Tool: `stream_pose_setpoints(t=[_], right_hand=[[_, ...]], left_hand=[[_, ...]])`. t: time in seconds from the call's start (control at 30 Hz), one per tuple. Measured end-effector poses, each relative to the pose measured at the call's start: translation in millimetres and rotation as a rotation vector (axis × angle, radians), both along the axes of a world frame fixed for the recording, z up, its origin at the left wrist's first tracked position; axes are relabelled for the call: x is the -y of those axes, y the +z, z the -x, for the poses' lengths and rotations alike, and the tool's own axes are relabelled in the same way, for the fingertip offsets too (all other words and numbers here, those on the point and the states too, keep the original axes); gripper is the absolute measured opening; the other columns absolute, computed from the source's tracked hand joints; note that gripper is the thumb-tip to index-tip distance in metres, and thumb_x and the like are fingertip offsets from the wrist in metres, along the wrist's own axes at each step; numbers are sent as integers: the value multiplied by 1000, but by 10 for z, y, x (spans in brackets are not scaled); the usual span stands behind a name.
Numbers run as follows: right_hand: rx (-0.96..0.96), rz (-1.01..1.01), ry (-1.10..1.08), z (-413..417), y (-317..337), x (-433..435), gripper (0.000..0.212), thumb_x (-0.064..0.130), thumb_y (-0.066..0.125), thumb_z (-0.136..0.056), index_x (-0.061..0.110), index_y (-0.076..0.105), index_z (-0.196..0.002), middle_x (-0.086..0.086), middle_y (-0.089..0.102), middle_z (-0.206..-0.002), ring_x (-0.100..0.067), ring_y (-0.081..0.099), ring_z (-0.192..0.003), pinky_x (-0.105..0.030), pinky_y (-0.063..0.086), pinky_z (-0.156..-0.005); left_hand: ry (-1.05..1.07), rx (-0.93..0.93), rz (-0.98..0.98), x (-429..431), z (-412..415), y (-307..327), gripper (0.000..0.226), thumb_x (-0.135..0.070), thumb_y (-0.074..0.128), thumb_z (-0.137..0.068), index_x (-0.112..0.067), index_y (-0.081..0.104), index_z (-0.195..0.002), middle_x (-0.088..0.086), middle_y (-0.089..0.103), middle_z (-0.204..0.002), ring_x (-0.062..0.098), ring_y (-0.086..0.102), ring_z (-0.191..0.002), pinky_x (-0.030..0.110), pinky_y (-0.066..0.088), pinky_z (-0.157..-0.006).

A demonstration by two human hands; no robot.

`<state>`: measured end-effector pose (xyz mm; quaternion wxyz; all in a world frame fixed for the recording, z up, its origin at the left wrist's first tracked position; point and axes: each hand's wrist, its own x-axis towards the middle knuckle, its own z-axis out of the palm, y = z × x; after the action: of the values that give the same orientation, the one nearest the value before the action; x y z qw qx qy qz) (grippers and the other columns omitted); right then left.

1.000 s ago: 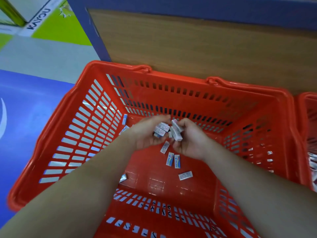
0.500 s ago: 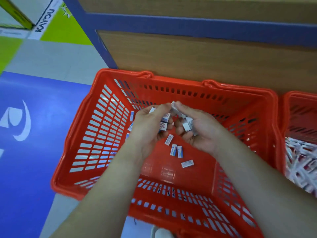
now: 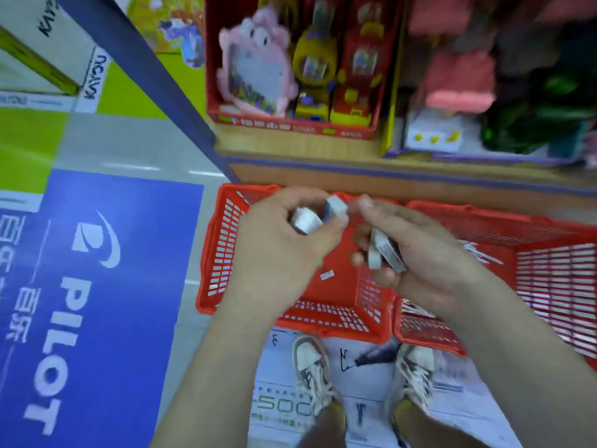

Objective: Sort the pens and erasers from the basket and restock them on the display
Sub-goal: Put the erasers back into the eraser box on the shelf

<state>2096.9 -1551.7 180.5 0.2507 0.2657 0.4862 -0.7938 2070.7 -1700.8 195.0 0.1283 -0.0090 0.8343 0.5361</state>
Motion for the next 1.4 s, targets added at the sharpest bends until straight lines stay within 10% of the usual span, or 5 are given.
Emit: stream_pose_setpoints(t=[0.2, 0.5, 0.87, 1.03, 1.4], right_hand=[[-246, -270, 15, 62, 1125, -141, 21, 33, 64, -76, 14, 68, -82, -5, 48, -54, -12, 37, -41, -17, 18, -42], [-305, -229, -237, 6, 1961, -747, 21, 30, 63, -73, 16, 64, -88, -11, 60, -61, -15, 45, -41, -13, 24, -38], [-418, -412, -146, -358, 2517, -2229, 17, 26, 74, -73, 23, 69, -89, 1, 64, -61, -22, 42, -46, -18, 32, -39], [-564, -818, 8, -572, 2654, -3097, 32, 42, 72, -68, 43, 67, -100, 9, 68, -84, -27, 63, -68, -39, 54, -64], [-629, -1238, 70, -463, 2755, -4036, 23, 42, 71, -68, 40, 68, -91, 16, 64, -80, -6, 59, -75, -18, 45, -64]], left_hand=[[-252, -125, 23, -187, 113, 1038, 22, -23, 80, -71, -33, 72, -89, -22, 69, -84, -9, 63, -74, 10, 48, -66], [42, 274, -333, -726, 152, 1838, 52, -50, 51, -78, -3, 60, -57, 7, 56, -47, 12, 47, -32, 13, 29, -34], [-63, 185, -418, -2305, -205, 2280, 20, -27, 76, -69, -21, 74, -88, 6, 67, -63, 22, 53, -42, 27, 45, -41], [-12, 187, -405, -3059, -339, 2432, 28, -42, 69, -60, -22, 73, -78, 8, 65, -58, 15, 50, -38, 21, 41, -38], [-156, 61, -279, -3909, -175, 2540, 25, -42, 67, -66, -24, 72, -82, 8, 66, -60, 12, 52, -39, 19, 41, -41]])
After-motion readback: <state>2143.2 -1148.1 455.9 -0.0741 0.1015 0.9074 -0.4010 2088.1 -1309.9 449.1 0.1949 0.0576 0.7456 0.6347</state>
